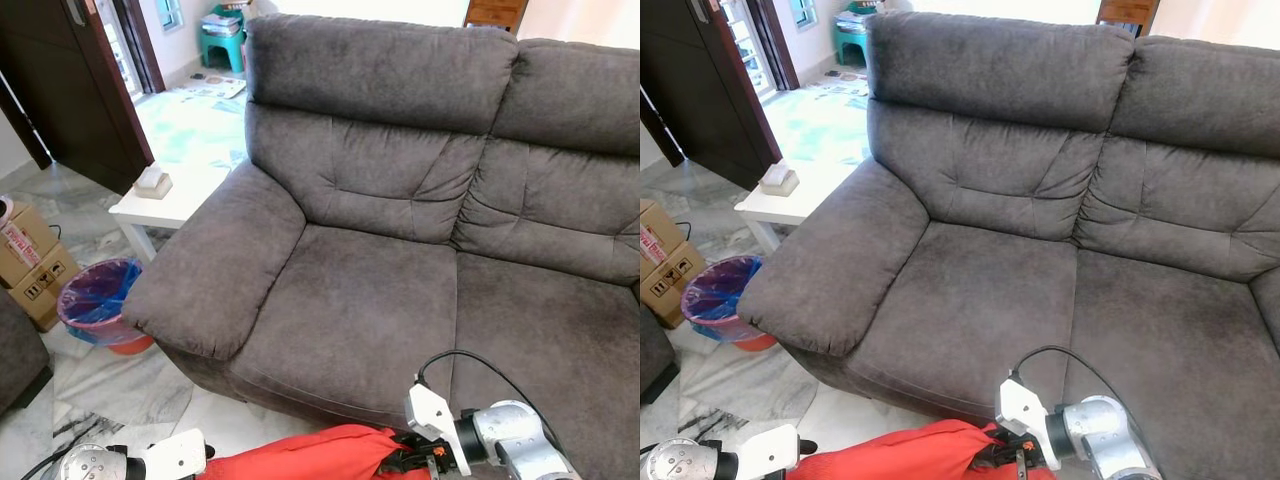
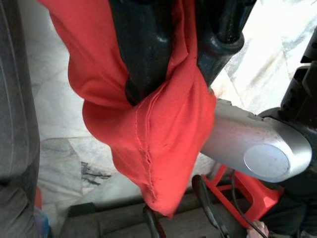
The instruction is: Move the pillow to the sofa from floor
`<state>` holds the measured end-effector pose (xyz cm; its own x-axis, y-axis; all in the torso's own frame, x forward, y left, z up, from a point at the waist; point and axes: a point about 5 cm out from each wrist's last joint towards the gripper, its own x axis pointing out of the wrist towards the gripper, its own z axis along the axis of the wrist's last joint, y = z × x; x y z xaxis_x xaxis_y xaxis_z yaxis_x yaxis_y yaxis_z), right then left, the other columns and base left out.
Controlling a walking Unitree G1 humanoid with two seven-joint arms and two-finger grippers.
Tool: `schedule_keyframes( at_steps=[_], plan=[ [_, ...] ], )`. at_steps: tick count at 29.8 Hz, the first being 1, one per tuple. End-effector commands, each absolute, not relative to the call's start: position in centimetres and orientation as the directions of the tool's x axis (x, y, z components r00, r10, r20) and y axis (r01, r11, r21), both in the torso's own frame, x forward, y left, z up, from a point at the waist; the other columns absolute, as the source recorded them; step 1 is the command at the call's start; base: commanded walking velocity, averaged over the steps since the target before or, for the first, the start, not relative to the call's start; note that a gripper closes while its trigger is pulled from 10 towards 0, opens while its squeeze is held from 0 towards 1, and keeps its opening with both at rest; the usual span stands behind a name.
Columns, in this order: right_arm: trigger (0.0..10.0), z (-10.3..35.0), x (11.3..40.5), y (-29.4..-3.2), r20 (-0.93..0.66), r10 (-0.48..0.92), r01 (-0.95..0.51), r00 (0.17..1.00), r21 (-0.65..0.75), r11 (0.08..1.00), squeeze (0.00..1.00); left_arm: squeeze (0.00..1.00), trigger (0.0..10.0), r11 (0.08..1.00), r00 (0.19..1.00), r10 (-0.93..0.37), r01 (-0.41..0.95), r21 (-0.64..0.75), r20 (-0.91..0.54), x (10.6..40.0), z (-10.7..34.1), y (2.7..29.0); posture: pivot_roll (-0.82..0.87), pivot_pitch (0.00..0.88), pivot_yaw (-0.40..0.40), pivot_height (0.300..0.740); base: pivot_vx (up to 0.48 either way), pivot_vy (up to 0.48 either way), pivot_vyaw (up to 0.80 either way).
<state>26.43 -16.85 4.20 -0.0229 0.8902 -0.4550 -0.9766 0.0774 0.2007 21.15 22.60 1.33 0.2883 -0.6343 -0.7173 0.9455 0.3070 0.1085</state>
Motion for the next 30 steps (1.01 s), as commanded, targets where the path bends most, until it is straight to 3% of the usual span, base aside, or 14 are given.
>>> schedule_keyframes(
  at_steps=[1,6,7,14,18,30],
  plan=[
    [10.0,6.0,27.2,-16.3,-0.385,0.923,-0.989,-0.016,0.143,0.043,0.0,1.0,10.0,0.278,0.235,-0.623,0.958,0.069,-0.746,20.2,0.5,22.7,0.11,0.094,0.018,0.74,0.0,0.0,0.0],
    [10.0,6.3,27.2,-16.1,-0.372,0.928,-0.989,-0.027,0.146,0.03,0.0,0.99,10.0,0.218,0.203,-0.59,0.972,0.087,-0.782,19.7,0.0,22.8,0.11,0.096,0.016,0.74,0.0,0.0,0.0],
    [10.0,6.6,27.1,-16.0,-0.361,0.932,-0.989,-0.041,0.147,0.013,0.0,0.0,10.0,0.221,0.221,-0.584,0.969,0.11,-0.781,19.9,-0.1,22.8,0.11,0.097,0.015,0.74,0.0,0.0,0.0],
    [10.0,7.0,27.2,-16.1,-0.354,0.935,-0.99,-0.041,0.14,0.01,0.0,0.0,10.0,0.248,0.315,-0.548,0.946,0.21,-0.775,21.1,0.0,22.8,0.11,0.098,0.014,0.74,0.0,0.0,0.0],
    [10.0,7.1,27.3,-16.2,-0.355,0.934,-0.99,-0.038,0.141,0.013,0.0,0.0,10.0,0.307,0.387,-0.515,0.916,0.256,-0.765,21.9,0.1,23.3,0.11,0.099,0.013,0.74,0.0,0.0,0.0],
    [10.0,7.4,27.4,-16.0,-0.341,0.94,-0.989,-0.023,0.143,0.028,0.0,0.0,10.0,0.318,0.373,-0.535,0.92,0.228,-0.758,21.7,-0.6,22.9,0.1,0.097,0.013,0.74,0.0,0.0,0.0]
  ],
)
